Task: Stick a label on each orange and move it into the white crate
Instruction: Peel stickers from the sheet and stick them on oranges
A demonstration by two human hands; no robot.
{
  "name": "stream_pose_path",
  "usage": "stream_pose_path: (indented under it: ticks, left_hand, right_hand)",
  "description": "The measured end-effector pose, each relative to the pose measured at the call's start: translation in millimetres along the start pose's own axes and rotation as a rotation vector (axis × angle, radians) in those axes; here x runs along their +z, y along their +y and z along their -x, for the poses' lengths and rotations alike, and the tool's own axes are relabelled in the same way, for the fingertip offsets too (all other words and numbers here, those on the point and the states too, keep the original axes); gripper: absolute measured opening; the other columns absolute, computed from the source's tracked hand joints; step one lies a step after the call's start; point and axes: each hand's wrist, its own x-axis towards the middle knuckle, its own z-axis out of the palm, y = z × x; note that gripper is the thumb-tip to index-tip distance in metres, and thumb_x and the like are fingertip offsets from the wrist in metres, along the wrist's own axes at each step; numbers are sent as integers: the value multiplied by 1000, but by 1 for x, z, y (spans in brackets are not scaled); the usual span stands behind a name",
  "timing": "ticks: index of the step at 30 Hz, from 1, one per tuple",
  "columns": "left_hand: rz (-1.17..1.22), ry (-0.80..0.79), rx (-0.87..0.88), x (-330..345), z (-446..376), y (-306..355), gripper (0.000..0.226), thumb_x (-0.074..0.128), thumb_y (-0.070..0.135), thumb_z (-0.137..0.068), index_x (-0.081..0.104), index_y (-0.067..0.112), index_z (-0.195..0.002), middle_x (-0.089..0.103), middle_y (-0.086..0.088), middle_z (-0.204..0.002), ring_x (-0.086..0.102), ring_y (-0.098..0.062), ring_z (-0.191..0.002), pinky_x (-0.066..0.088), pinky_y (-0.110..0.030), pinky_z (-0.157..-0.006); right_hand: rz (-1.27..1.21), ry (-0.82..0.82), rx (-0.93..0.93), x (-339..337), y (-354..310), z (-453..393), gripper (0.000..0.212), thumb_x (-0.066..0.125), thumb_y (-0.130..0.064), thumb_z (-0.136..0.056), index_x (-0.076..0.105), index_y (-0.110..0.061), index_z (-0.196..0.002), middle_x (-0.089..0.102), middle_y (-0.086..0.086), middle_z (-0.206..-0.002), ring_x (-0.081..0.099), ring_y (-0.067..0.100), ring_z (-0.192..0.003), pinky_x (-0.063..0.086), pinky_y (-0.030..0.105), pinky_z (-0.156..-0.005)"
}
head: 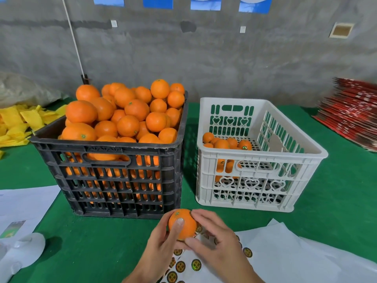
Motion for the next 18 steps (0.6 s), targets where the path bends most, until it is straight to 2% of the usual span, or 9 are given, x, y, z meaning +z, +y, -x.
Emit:
stream_pose_path:
  ticks: [2, 3, 5, 6, 8, 10, 12, 14, 18]
  left_hand:
    - [5, 98, -15, 13, 0, 12, 53, 64, 51, -86, 61, 19, -129, 77, -9, -109, 78, -21, -87, 63, -30, -75]
    - [-2, 152, 1, 21, -1, 20, 54, 69, 50, -79, 64, 19, -122, 75, -9, -108, 77, -14, -85, 60, -22, -70]
    - [23, 227, 39, 37, -1, 43, 57, 77, 52, -67, 68, 21, -114, 72, -7, -110, 75, -10, -86, 58, -18, -67]
    - [23, 237, 69, 43, -2, 57, 60, 79, 55, -64, 68, 22, -114, 71, -5, -111, 74, -13, -89, 59, -21, -71]
    - [-16, 211, 131, 49, -7, 87, 58, 79, 54, -72, 66, 28, -123, 71, 1, -114, 73, -11, -96, 61, -24, -80]
    - [-49, 100, 199, 49, -14, 121, 49, 77, 42, -88, 59, 36, -133, 74, 9, -114, 74, -4, -97, 59, -20, -82]
    - [-133, -14, 297, 45, -21, 153, 43, 72, 38, -97, 53, 45, -135, 77, 17, -111, 75, -4, -99, 59, -18, -84]
    - [-218, -9, 402, 36, -32, 184, 35, 68, 41, -99, 56, 45, -131, 78, 17, -105, 76, -6, -98, 60, -20, -85]
    - [-274, 128, 534, 8, -82, 226, 21, 70, 30, -100, 66, 27, -121, 77, 8, -102, 76, -10, -90, 62, -25, -79]
  right_hand:
    - [401, 3, -87, 4, -13, 2, 87, 49, -79, -83, 29, -40, -159, 22, -32, -162, 37, -9, -139, 39, 19, -111]
    - [519, 55, -128, 4, -19, 1, 89, 50, -74, -83, 33, -31, -159, 31, -23, -161, 50, -2, -132, 48, 18, -102]
    - [561, 191, -189, -5, -36, -3, 89, 76, -54, -68, 56, -13, -145, 63, -6, -141, 73, 5, -82, 58, 17, -66]
    - [568, 293, -206, -9, -42, -9, 89, 86, -45, -60, 63, -8, -137, 70, -1, -131, 69, 7, -60, 55, 18, -51]
    - [570, 477, -243, -24, -55, -25, 81, 90, -38, -62, 67, -6, -133, 72, 3, -128, 61, 11, -45, 50, 20, -41]
    - [500, 487, -274, -46, -74, -42, 74, 80, -40, -83, 54, -15, -147, 61, 2, -144, 67, 12, -57, 56, 26, -48]
    - [431, 518, -283, -71, -84, -65, 78, 69, -44, -95, 30, -25, -160, 38, -6, -162, 68, 8, -89, 61, 28, -70]
    - [412, 536, -274, -94, -89, -95, 77, 63, -39, -100, 21, -25, -163, 21, -8, -169, 60, 6, -115, 57, 31, -93]
    - [438, 529, -188, -121, -98, -144, 60, 51, -15, -106, 28, -25, -161, 4, -12, -171, 65, 23, -107, 56, 42, -91]
